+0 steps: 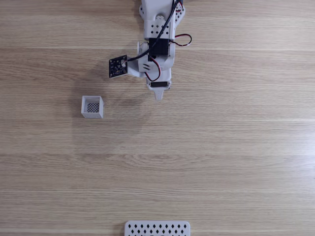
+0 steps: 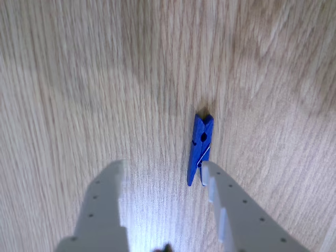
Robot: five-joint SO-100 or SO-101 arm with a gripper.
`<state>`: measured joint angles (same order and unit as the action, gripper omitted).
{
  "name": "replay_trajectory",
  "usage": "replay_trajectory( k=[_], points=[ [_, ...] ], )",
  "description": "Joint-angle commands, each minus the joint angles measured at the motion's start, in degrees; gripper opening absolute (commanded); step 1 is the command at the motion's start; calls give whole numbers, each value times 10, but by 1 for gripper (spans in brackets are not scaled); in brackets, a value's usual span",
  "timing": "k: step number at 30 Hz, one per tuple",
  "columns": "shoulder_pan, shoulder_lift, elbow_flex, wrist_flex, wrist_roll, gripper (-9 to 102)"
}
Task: Grasp a peg and put it in the crate.
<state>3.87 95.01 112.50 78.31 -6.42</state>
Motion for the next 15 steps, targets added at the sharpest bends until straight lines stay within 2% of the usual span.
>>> replay_trajectory(
  k=[1, 15],
  points=[
    [12, 12, -4, -2, 11, 27],
    [24, -7, 47, -8, 10, 25]
  ],
)
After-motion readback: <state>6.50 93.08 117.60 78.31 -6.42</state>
